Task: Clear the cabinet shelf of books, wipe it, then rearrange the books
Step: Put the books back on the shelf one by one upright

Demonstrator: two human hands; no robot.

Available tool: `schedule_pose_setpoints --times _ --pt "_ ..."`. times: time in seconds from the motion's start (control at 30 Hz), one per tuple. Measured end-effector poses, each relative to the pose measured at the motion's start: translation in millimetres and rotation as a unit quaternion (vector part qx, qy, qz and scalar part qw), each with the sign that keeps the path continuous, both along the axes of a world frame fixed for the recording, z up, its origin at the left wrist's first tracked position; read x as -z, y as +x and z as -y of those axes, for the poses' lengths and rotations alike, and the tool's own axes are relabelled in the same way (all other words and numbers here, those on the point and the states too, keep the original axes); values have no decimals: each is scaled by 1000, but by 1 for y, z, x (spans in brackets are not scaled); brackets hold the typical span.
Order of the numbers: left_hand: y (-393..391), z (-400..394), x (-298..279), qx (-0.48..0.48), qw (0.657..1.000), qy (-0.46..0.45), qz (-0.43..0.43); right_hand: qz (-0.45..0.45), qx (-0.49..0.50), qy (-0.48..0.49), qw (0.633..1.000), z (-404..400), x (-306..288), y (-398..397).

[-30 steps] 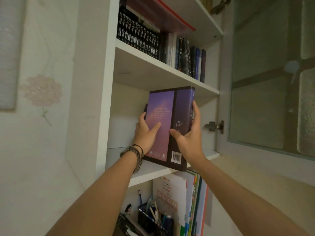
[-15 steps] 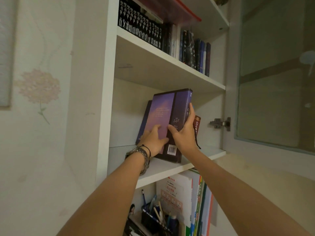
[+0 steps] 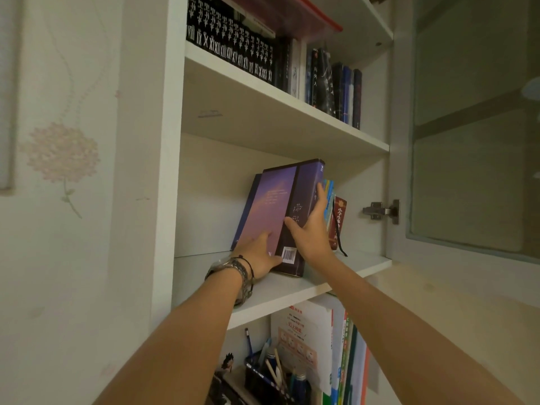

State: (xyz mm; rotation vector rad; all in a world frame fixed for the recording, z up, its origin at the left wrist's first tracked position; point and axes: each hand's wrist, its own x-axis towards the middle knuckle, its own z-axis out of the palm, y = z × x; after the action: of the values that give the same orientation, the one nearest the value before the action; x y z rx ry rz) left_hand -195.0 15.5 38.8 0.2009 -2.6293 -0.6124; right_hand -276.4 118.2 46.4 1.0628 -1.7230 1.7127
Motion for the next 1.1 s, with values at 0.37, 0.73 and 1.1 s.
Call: schedule_pose_setpoints --times 0.37,0.73,1.1 --pt "0 2 0 -3 1000 -23 2 62 -62 215 973 -60 22 19" --pt "-10 12 3 46 998 30 6 30 -13 192 981 -29 21 10" --pt "-9 13 2 45 998 36 25 -14 0 247 969 -2 22 -21"
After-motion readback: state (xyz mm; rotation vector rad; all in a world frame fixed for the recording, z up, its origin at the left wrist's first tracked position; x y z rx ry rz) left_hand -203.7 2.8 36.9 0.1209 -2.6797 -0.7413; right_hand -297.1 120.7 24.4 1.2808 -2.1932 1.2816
